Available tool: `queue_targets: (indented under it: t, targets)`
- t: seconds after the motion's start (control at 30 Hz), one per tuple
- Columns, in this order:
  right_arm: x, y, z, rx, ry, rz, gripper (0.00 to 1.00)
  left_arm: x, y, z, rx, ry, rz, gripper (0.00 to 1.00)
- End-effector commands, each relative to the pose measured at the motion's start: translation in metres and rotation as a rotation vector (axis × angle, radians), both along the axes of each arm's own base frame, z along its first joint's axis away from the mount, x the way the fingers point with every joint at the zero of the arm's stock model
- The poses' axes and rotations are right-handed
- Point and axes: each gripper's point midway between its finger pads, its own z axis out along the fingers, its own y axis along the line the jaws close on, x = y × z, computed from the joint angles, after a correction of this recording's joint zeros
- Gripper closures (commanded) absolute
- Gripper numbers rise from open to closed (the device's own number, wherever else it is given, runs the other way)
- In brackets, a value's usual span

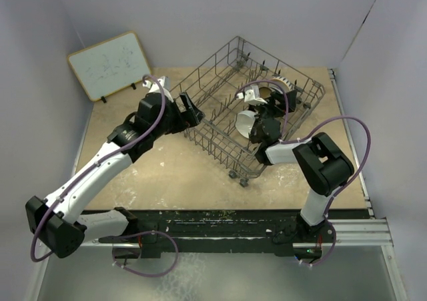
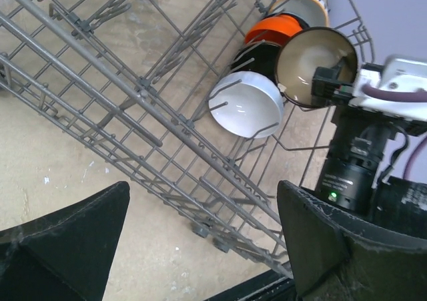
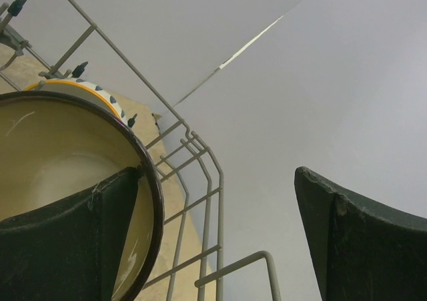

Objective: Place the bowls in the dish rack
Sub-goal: Place the bowl in the dish rack.

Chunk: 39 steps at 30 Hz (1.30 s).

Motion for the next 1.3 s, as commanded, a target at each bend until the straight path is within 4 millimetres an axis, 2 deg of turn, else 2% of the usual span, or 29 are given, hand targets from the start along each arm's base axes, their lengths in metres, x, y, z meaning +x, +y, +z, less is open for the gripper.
queue_targets:
  t: [0.0,0.27,0.6,0.7,1.07,1.27]
  targets:
    - [-0.031,-0.035,0.074,0.250,-0.404,-0.038,0.00,0.019,-0.008,0.006,-0.027,-0.045,0.028,0.06]
    - [-0.030,-0.034,0.077,0.243,-0.411,-0.032,0.00,0.030,-0.010,-0.022,0.005,0.008,0.045,0.07]
    - [-0.027,-0.031,0.083,0.226,-0.421,-0.016,0.00,0.037,0.017,-0.075,0.054,0.110,0.096,0.08]
    - [-0.028,-0.033,0.087,0.228,-0.430,-0.017,0.00,0.037,0.024,-0.081,0.053,0.122,0.107,0.08]
    - [-0.035,-0.040,0.117,0.231,-0.475,-0.066,0.00,0.038,0.038,-0.084,0.055,0.117,0.123,0.08]
    - [-0.035,-0.057,0.123,0.270,-0.485,-0.159,0.00,0.037,0.042,-0.086,0.049,0.118,0.119,0.08]
